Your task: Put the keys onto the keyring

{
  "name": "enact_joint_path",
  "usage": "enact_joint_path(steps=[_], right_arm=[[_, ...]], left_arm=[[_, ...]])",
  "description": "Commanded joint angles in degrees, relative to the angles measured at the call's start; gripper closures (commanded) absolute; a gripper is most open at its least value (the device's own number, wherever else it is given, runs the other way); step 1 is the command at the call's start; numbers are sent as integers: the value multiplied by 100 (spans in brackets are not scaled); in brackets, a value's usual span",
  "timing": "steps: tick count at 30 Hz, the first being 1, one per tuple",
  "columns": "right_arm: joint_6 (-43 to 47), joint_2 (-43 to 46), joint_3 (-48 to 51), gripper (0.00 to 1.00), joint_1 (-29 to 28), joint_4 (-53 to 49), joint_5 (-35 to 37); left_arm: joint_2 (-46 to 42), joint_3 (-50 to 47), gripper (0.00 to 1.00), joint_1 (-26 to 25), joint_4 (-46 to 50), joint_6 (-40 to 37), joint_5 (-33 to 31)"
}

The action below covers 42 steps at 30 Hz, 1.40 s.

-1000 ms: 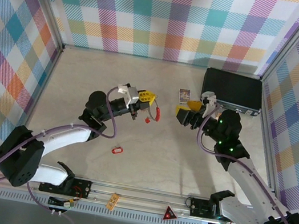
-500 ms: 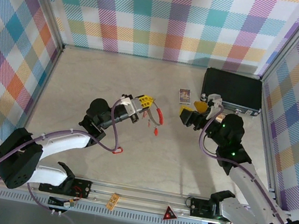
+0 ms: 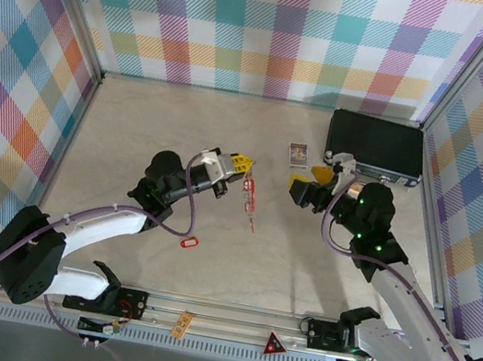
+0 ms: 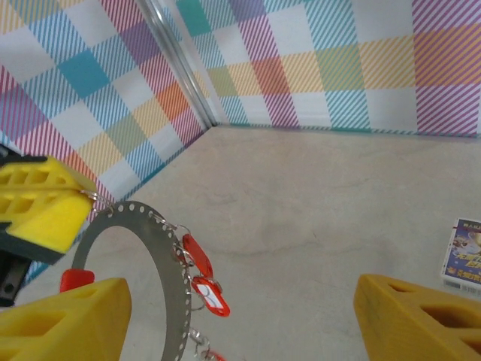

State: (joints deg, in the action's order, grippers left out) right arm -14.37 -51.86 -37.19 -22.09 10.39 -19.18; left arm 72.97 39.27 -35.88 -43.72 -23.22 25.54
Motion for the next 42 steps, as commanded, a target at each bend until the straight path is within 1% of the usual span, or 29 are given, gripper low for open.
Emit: enact_joint_path(steps=[1, 3, 5, 9, 13, 16, 22, 26, 30, 33, 39, 42], right_arm=[[398, -129, -363, 31, 11, -260, -485], [500, -283, -483, 40, 12, -327, -805], [558, -438, -581, 44, -2, -354, -1069], [691, -728, -710, 48, -61, -205, -1425], [804, -1031, -954, 50, -146, -193, -1836], [831, -1269, -1150, 53, -190, -171, -2212], [963, -1808, -1574, 58, -289, -415, -3006], [1055, -2048, -1703, 57, -365, -451, -3188], [1154, -2211, -1811, 58, -429, -470, -3083], [1165, -2336, -1891, 64, -428, -458, -3112], [1130, -2513, -2016, 70, -430, -410, -3214], [1127, -2557, -2020, 70, -435, -361, -3236]], left_arm=[[44, 474, 100, -11, 939, 226, 691], [118, 535, 100, 47, 1037, 363, 899], [180, 624, 100, 177, 1085, 671, 1168], [336, 755, 100, 412, 1011, 1204, 1678], [401, 717, 100, 549, 721, 1498, 1898], [492, 747, 100, 679, 537, 1795, 2129], [696, 741, 100, 863, -80, 2458, 2565], [745, 750, 100, 907, -167, 2533, 2678], [724, 758, 100, 908, -165, 2558, 2725], [710, 729, 100, 907, -279, 2593, 2745], [750, 762, 100, 907, -357, 2700, 2828], [772, 754, 100, 907, -410, 2726, 2832]])
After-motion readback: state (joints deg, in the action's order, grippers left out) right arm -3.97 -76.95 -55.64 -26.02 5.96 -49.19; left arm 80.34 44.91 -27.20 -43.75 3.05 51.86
